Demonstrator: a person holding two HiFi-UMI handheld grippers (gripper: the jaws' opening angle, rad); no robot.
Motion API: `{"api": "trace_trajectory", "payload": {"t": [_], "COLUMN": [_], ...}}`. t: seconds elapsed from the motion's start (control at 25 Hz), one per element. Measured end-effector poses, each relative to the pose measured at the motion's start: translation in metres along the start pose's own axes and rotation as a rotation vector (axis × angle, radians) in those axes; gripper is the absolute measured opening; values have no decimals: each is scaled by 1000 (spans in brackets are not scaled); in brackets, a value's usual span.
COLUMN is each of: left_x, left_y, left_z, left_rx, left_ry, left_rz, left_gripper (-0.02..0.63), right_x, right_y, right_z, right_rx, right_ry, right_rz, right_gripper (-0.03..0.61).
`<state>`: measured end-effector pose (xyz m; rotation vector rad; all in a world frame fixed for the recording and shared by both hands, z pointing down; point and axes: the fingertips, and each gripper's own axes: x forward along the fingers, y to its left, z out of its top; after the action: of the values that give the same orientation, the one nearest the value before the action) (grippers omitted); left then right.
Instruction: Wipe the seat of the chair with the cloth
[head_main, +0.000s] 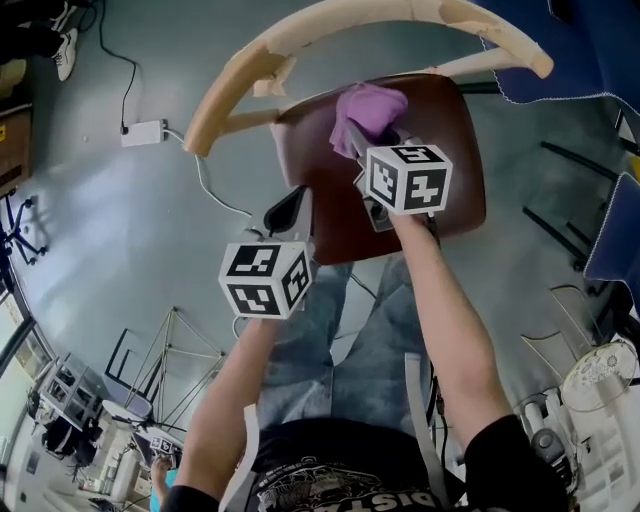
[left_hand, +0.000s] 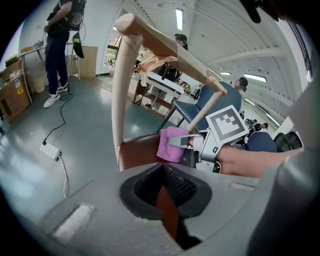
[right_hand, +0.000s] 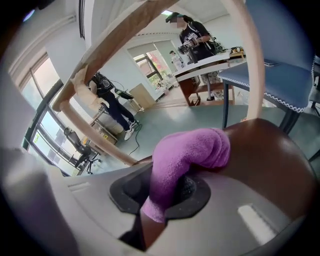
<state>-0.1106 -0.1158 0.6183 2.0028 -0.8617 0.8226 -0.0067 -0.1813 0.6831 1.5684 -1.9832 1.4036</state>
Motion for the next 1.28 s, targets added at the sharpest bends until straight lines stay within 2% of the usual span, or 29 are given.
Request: {"api": "trace_trajectory", "payload": {"t": [0.48, 0.88, 1.08, 1.28], "left_x": [16, 35, 37, 26], "left_y": [-46, -85, -89, -73], "left_z": [-2, -12, -16, -20], "left_rx": [-9, -36, -42, -58], "left_ry": [13, 17, 9, -9], "left_rz": [11, 9, 13, 29], "left_gripper": [0, 0, 0, 0], "right_x": [-55, -97, -99, -99], "right_y": [-79, -149, -134, -66], "right_z": [15, 7, 14, 5], "right_rx": [46, 105, 45, -69], "right_ry": [-4, 11, 8, 18], "right_rz": [-62, -127, -71, 64], "right_gripper": [66, 67, 67, 66]}}
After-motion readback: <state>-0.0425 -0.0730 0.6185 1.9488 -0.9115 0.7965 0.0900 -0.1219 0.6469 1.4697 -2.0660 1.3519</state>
